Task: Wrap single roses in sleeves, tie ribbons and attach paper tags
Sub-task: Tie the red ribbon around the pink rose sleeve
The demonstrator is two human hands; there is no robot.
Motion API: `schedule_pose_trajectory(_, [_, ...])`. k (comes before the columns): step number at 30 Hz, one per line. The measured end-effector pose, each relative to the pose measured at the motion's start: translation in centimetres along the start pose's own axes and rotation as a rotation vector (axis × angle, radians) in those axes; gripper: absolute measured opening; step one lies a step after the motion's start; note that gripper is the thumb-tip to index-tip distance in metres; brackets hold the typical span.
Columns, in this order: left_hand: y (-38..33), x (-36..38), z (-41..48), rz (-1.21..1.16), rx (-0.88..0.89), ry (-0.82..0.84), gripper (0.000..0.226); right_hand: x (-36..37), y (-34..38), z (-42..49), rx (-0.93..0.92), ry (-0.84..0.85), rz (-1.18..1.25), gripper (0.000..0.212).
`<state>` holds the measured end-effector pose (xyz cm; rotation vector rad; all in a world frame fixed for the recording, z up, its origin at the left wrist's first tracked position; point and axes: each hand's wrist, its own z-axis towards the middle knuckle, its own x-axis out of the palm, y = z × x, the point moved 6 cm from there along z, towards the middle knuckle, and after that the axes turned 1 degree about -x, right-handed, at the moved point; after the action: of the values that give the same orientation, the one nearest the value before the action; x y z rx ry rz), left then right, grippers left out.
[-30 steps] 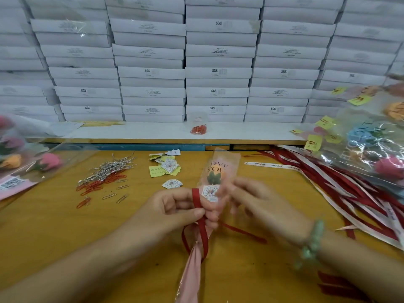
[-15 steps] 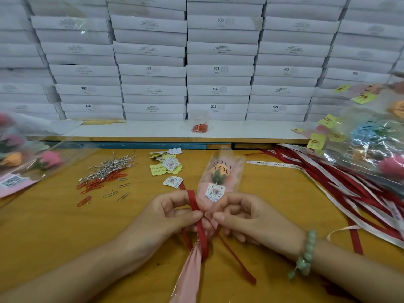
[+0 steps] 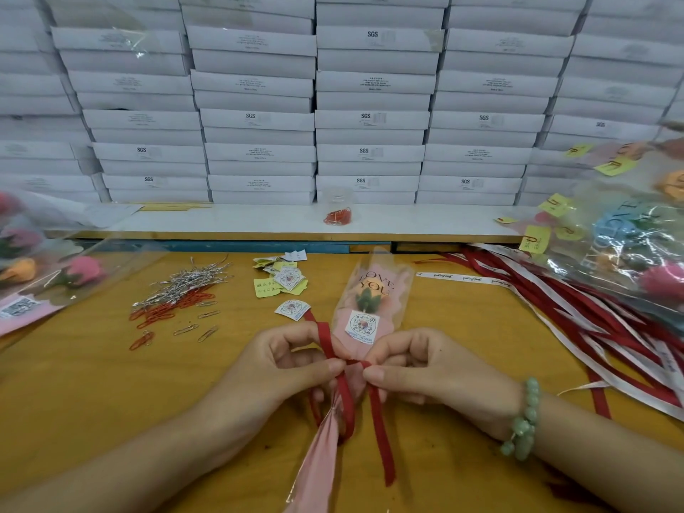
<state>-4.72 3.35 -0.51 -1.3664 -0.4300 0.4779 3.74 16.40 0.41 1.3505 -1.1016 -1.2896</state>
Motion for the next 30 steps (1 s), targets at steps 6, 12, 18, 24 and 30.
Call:
schedule_pose_trajectory(6, [0.2, -0.1, 0.1, -0.058, 0.001, -0.018, 0.018, 0.9, -0.1, 0.0, -0.032, 0.031, -0.006, 0.008])
schedule_pose_trajectory(12, [0.0, 0.0, 0.0, -0.067, 0.007, 0.011, 0.019, 0.8, 0.0, -0.3, -0.175, -0.139, -0.175, 0.018])
schedule_pose_trajectory(18, [-0.4, 0.3, -0.1, -0.013, 0.021, 0.028, 0.017, 0.8, 0.3, -0.3, -0.26, -0.172, -0.2, 0.021])
schedule_pose_trajectory(24, [-0.5, 0.3, -0.2, 0.053, 0.046, 0.016, 0.019, 1.1, 0.2, -0.3, -0.242, -0.161, -0.113, 0.028])
schedule_pose_trajectory(30, [-0.7, 1.0, -0.3, 0.062, 0.043, 0.092, 0.021, 1.2, -0.1, -0.1, -0.205, -0.117, -0.125, 0.023])
